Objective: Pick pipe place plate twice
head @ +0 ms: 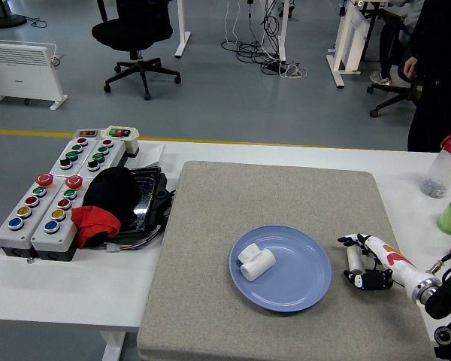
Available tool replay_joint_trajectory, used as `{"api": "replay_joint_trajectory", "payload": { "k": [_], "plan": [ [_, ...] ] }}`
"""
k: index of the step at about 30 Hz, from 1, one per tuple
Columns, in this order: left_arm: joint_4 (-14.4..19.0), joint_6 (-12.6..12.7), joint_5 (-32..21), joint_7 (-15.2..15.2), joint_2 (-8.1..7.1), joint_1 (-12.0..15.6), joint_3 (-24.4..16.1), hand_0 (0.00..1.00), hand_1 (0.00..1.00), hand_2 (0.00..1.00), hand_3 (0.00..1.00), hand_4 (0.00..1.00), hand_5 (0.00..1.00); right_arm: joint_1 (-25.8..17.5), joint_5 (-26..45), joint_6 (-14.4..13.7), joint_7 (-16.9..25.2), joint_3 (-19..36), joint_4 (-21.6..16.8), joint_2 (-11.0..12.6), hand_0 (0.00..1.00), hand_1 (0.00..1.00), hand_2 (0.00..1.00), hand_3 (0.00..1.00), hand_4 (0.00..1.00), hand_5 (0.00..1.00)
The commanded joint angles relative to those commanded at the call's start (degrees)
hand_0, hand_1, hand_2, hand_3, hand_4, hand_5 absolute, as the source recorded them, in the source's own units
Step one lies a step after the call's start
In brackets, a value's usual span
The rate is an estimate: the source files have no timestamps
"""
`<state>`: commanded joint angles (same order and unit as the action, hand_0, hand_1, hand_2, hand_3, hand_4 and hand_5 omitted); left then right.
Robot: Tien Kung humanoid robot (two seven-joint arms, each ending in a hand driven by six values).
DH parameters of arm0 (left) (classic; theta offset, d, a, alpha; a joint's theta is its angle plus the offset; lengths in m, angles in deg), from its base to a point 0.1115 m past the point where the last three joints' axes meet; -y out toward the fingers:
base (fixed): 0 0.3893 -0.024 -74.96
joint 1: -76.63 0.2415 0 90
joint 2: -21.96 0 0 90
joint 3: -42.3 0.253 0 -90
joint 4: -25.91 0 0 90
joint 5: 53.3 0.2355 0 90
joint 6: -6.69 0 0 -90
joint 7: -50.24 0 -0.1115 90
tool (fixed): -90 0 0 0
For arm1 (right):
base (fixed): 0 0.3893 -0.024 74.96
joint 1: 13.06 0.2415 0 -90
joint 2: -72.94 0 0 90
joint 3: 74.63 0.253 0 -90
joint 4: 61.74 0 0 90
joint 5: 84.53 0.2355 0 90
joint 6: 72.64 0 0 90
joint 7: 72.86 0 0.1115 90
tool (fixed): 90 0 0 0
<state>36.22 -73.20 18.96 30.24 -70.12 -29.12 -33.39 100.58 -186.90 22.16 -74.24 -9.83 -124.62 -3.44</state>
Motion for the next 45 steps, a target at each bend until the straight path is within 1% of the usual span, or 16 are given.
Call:
{"api": "replay_joint_trajectory", "payload": {
  "k": [4,5,10,11,15,19,23,25,30,32,34,35,36,40,41,45],
  "plan": [
    [0.0,-0.1,0.3,0.0,0.04,0.0,-0.1,0.715,0.741,0.708,0.651,0.399,0.998,-0.1,0.1,-0.6,0.4,0.0,0.0,0.0,0.517,0.594,0.700,0.763,0.616,0.163],
    [0.0,-0.1,0.3,0.0,0.05,0.0,-0.1,0.715,0.741,0.708,0.651,0.399,0.998,-0.2,0.1,-0.8,0.5,0.0,-0.1,0.0,0.455,0.556,0.682,0.749,0.589,0.147],
    [0.0,-0.1,0.6,-0.1,0.10,0.2,-0.2,0.715,0.741,0.708,0.651,0.399,0.998,-0.4,0.2,-1.8,1.1,0.1,-0.9,0.2,0.455,0.556,0.682,0.749,0.589,0.147],
    [0.0,-0.1,0.6,-0.1,0.10,0.2,-0.3,0.715,0.741,0.708,0.651,0.399,0.998,-0.4,0.2,-1.9,1.2,0.1,-1.0,0.2,0.407,0.521,0.659,0.737,0.576,0.142],
    [0.0,-0.1,0.8,-0.1,0.12,0.4,-0.3,0.715,0.741,0.708,0.651,0.399,0.998,-0.6,0.0,-2.3,1.4,0.3,-2.5,0.4,0.407,0.521,0.659,0.737,0.576,0.142],
    [0.0,-0.2,0.9,-0.1,0.14,0.5,-0.3,0.715,0.741,0.708,0.651,0.399,0.998,-0.9,-0.5,-2.8,1.6,0.4,-4.8,0.5,0.401,0.516,0.659,0.734,0.568,0.137],
    [0.0,-0.2,1.0,-0.1,0.15,0.6,-0.4,0.715,0.740,0.708,0.650,0.399,0.998,-1.2,-0.7,-3.0,1.6,-0.6,-8.4,0.6,0.397,0.513,0.658,0.730,0.557,0.126],
    [0.0,-0.2,1.3,-0.2,0.16,0.7,-0.5,0.715,0.740,0.708,0.650,0.399,0.998,-1.3,-0.7,-3.1,1.6,-1.9,-11.0,0.7,0.397,0.513,0.658,0.730,0.557,0.126],
    [0.0,-0.3,1.4,-0.2,0.12,0.7,-0.6,0.715,0.741,0.708,0.650,0.399,0.998,-1.4,-0.4,-2.9,1.5,-4.3,-15.1,0.8,0.395,0.513,0.654,0.727,0.549,0.121],
    [0.0,-0.3,1.5,-0.2,0.10,0.7,-0.6,0.715,0.741,0.708,0.650,0.399,0.998,-1.2,-0.2,-2.7,1.4,-6.1,-17.2,0.8,0.395,0.513,0.654,0.727,0.549,0.121],
    [0.0,-0.3,1.4,-0.2,0.07,0.6,-0.6,0.715,0.741,0.708,0.650,0.399,0.998,-1.1,0.0,-2.6,1.3,-7.2,-18.4,0.8,0.395,0.513,0.654,0.727,0.549,0.121],
    [0.0,-0.3,1.4,-0.2,0.06,0.6,-0.6,0.715,0.741,0.708,0.650,0.399,0.998,-1.0,0.0,-2.6,1.3,-8.1,-19.2,0.8,0.395,0.513,0.654,0.726,0.528,0.101],
    [0.0,-0.3,1.4,-0.2,0.03,0.6,-0.6,0.715,0.741,0.708,0.650,0.399,0.998,-0.7,0.4,-2.5,1.2,-9.3,-20.0,0.8,0.395,0.513,0.654,0.726,0.528,0.101],
    [0.0,-0.3,1.2,-0.1,-0.02,0.4,-0.5,0.715,0.741,0.708,0.650,0.399,0.998,0.0,1.2,-2.3,1.2,-12.0,-20.8,0.7,0.395,0.513,0.654,0.726,0.528,0.101],
    [0.0,-0.3,1.2,-0.2,-0.03,0.4,-0.5,0.715,0.741,0.708,0.650,0.399,0.998,0.3,1.3,-2.3,1.2,-12.8,-20.8,0.5,0.498,0.586,0.667,0.729,0.528,0.100],
    [0.0,-0.3,1.0,-0.2,-0.05,0.2,-0.4,0.715,0.741,0.708,0.650,0.399,0.998,1.2,0.7,-2.9,1.3,-15.6,-19.8,-0.1,0.498,0.586,0.667,0.729,0.528,0.100]
  ]
}}
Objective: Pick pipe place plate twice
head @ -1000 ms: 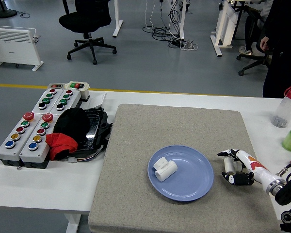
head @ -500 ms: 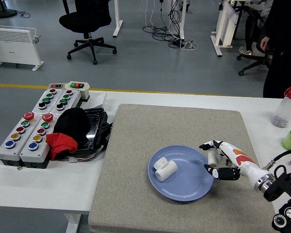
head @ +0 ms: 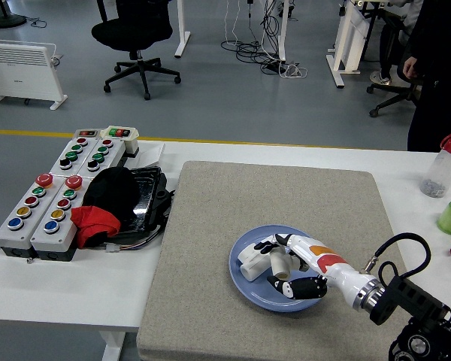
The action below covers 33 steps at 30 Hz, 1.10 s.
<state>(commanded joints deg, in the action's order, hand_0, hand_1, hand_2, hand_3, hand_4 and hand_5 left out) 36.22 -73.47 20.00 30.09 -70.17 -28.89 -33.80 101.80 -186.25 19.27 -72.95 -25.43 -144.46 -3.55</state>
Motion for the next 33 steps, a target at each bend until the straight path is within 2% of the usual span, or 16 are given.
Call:
{"api": "replay_joint_trajectory", "payload": {
  "k": [1,2,7,8,20,25,26,29,31,32,33],
  "plan": [
    [0.0,0.0,0.0,0.0,-0.03,-0.1,-0.1,0.715,0.741,0.708,0.650,0.399,0.998,0.1,-0.5,-0.4,0.2,-0.7,0.5,-0.2,0.498,0.586,0.667,0.729,0.528,0.100],
    [0.0,0.0,0.0,0.0,-0.04,-0.1,-0.1,0.715,0.741,0.708,0.649,0.399,0.998,0.2,-0.7,-0.4,0.2,-1.0,0.7,-0.3,0.856,0.824,0.885,0.816,0.571,0.129],
    [0.0,0.1,-0.1,0.0,-0.13,-0.2,-0.1,0.715,0.741,0.708,0.649,0.399,0.998,0.7,-2.0,-0.4,-0.3,-2.2,2.3,-0.6,0.856,0.824,0.885,0.816,0.571,0.129],
    [0.0,0.1,-0.1,0.0,-0.15,-0.2,-0.1,0.716,0.742,0.708,0.649,0.399,0.998,0.7,-2.3,-0.2,-0.6,-2.3,2.6,-0.6,0.991,0.929,0.998,0.928,0.659,0.170],
    [0.0,0.1,-0.5,0.1,-0.15,-0.3,0.3,0.716,0.741,0.708,0.649,0.399,0.998,0.2,-4.2,-0.2,-1.0,-0.8,3.2,-0.5,0.998,0.939,0.998,0.961,0.674,0.154],
    [0.0,0.0,-0.4,0.1,-0.09,-0.3,0.2,0.716,0.741,0.708,0.649,0.399,0.998,-0.1,-3.6,-1.9,-0.4,0.6,3.0,-0.4,0.998,0.939,0.998,0.961,0.674,0.154],
    [0.0,0.0,-0.3,0.1,-0.08,-0.4,0.1,0.716,0.741,0.708,0.650,0.398,0.998,-0.3,-3.2,-2.8,-0.1,1.2,3.0,-0.4,0.998,0.936,0.998,0.955,0.643,0.153],
    [0.0,-0.1,-0.3,0.1,-0.08,-0.4,0.1,0.716,0.741,0.708,0.650,0.398,0.998,-0.5,-1.9,-5.3,0.0,2.3,3.2,-0.5,0.998,0.936,0.998,0.955,0.643,0.153],
    [0.0,-0.1,-0.3,0.1,-0.07,-0.4,0.1,0.716,0.741,0.708,0.650,0.398,0.998,-0.7,0.1,-8.6,0.0,3.3,3.8,-0.7,0.998,0.936,0.998,0.955,0.643,0.153],
    [0.0,-0.1,-0.4,0.1,-0.07,-0.4,0.1,0.715,0.742,0.708,0.649,0.398,0.998,-0.7,1.6,-10.7,0.0,3.6,4.0,-0.8,0.969,0.910,0.998,0.919,0.629,0.208],
    [0.0,-0.1,-0.4,0.1,-0.06,-0.4,0.1,0.715,0.742,0.708,0.649,0.398,0.998,-0.9,3.2,-12.8,0.5,4.1,4.3,-0.9,0.969,0.910,0.998,0.919,0.629,0.208]
  ]
}}
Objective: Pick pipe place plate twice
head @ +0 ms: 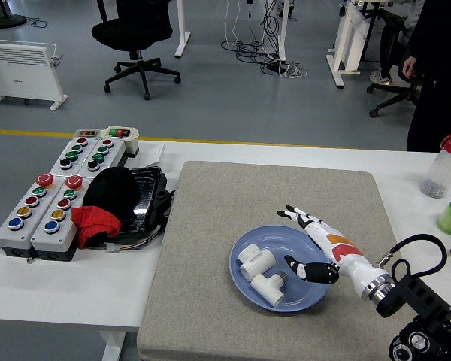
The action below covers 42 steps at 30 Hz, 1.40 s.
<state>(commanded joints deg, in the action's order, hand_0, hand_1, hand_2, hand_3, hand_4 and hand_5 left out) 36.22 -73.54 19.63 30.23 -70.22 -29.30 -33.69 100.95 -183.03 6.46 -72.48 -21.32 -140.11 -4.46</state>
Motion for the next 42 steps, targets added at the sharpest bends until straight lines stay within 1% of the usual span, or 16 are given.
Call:
{"api": "replay_joint_trajectory", "payload": {
  "k": [3,6,8,10,11,13,16,17,18,20,22,23,27,29,34,42],
  "plan": [
    [0.0,0.0,0.0,0.0,0.02,0.0,0.0,0.715,0.742,0.708,0.649,0.398,0.998,-0.5,6.9,-6.2,2.7,2.1,1.1,-0.4,0.969,0.910,0.998,0.919,0.629,0.208],
    [0.0,0.0,0.1,0.0,0.03,0.0,0.0,0.715,0.742,0.708,0.649,0.398,0.998,-1.0,13.7,-9.0,4.9,3.8,1.8,-0.5,0.937,0.884,0.995,0.907,0.594,0.238],
    [0.0,0.0,0.1,0.0,0.04,0.1,0.0,0.715,0.742,0.708,0.649,0.398,0.998,-1.3,18.2,-9.7,7.1,5.1,2.1,-0.6,0.937,0.884,0.995,0.907,0.594,0.238],
    [0.0,0.0,0.2,0.0,0.05,0.1,-0.1,0.715,0.742,0.708,0.649,0.398,0.998,-2.1,22.9,-9.0,9.3,7.3,2.2,-0.9,0.937,0.884,0.995,0.907,0.594,0.238],
    [0.0,0.0,0.3,0.0,0.06,0.1,-0.1,0.715,0.742,0.708,0.648,0.395,0.998,-2.4,25.2,-8.5,10.3,8.4,2.3,-1.0,0.895,0.851,0.968,0.901,0.573,0.376],
    [0.0,-0.1,0.5,-0.1,0.08,0.1,-0.2,0.715,0.742,0.708,0.648,0.395,0.998,-3.2,30.0,-6.8,11.3,11.0,2.3,-1.3,0.895,0.851,0.968,0.901,0.573,0.376],
    [0.0,-0.1,0.7,-0.1,0.05,0.2,-0.2,0.715,0.742,0.708,0.648,0.395,0.998,-4.9,37.5,-3.4,10.7,15.2,2.4,-1.7,0.895,0.851,0.968,0.901,0.573,0.376],
    [0.0,-0.1,0.7,-0.1,0.04,0.2,-0.2,0.715,0.742,0.708,0.649,0.395,0.998,-5.1,39.7,-2.9,10.6,16.0,2.4,-1.8,0.873,0.824,0.929,0.872,0.572,0.458],
    [0.0,-0.1,0.9,-0.1,0.05,0.2,-0.3,0.715,0.742,0.708,0.649,0.395,0.998,-6.0,42.3,-1.5,10.0,17.7,2.7,-2.0,0.873,0.824,0.929,0.872,0.572,0.458],
    [0.0,-0.1,1.0,-0.1,0.04,0.3,-0.3,0.715,0.742,0.708,0.649,0.395,0.998,-7.0,47.2,0.0,9.3,20.0,3.0,-2.3,0.873,0.824,0.929,0.872,0.572,0.458],
    [0.0,-0.1,1.1,-0.1,0.04,0.3,-0.4,0.715,0.742,0.708,0.649,0.395,0.998,-7.9,52.0,0.7,8.8,21.8,3.4,-2.5,0.873,0.824,0.929,0.872,0.572,0.458],
    [0.0,-0.1,1.2,0.0,0.06,0.4,-0.4,0.715,0.742,0.708,0.648,0.396,0.998,-8.5,54.6,0.8,8.4,22.9,3.7,-2.7,0.837,0.798,0.891,0.838,0.574,0.486],
    [0.0,-0.1,1.4,-0.1,0.09,0.5,-0.4,0.715,0.742,0.708,0.648,0.396,0.998,-9.8,63.9,1.3,7.5,25.4,4.4,-3.1,0.837,0.798,0.891,0.838,0.574,0.486],
    [0.0,-0.1,1.5,-0.1,0.11,0.6,-0.4,0.714,0.742,0.708,0.648,0.396,0.998,-10.4,68.8,2.0,7.0,26.2,4.6,-3.2,0.825,0.783,0.865,0.829,0.570,0.500],
    [0.0,-0.2,1.9,-0.2,0.18,0.8,-0.7,0.714,0.742,0.708,0.648,0.396,0.998,-11.4,80.6,3.2,6.5,27.2,4.6,-3.1,0.825,0.783,0.865,0.829,0.570,0.500],
    [0.0,-0.3,2.3,-0.2,0.16,0.9,-0.8,0.715,0.741,0.708,0.648,0.396,0.998,-12.0,82.5,3.6,6.4,28.0,4.6,-3.0,0.824,0.778,0.862,0.826,0.566,0.518]
  ]
}}
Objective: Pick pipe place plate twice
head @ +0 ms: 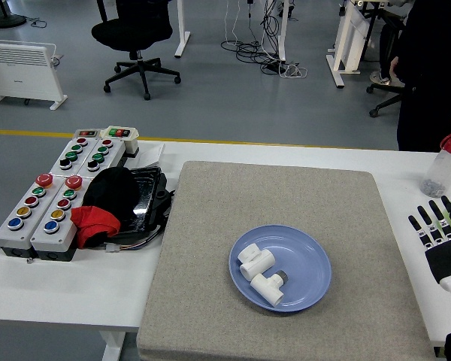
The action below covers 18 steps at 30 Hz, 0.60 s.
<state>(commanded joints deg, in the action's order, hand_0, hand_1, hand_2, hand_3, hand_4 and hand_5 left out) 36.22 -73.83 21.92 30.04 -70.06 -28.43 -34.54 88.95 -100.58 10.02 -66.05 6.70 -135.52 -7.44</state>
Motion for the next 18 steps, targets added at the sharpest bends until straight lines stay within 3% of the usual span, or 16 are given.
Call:
{"api": "replay_joint_trajectory", "payload": {
  "k": [7,18],
  "plan": [
    [0.0,0.1,-0.5,0.1,-0.10,-0.3,0.1,0.715,0.741,0.708,0.649,0.397,0.998,0.0,-0.8,-1.7,-1.4,0.3,0.0,0.0,0.823,0.777,0.862,0.828,0.566,0.526],
    [0.0,0.1,-1.0,0.2,-0.14,-0.7,0.4,0.715,0.741,0.708,0.649,0.398,0.998,0.3,-0.1,-0.2,-1.3,0.7,0.1,-0.1,0.834,0.782,0.867,0.836,0.571,0.553]
  ]
}}
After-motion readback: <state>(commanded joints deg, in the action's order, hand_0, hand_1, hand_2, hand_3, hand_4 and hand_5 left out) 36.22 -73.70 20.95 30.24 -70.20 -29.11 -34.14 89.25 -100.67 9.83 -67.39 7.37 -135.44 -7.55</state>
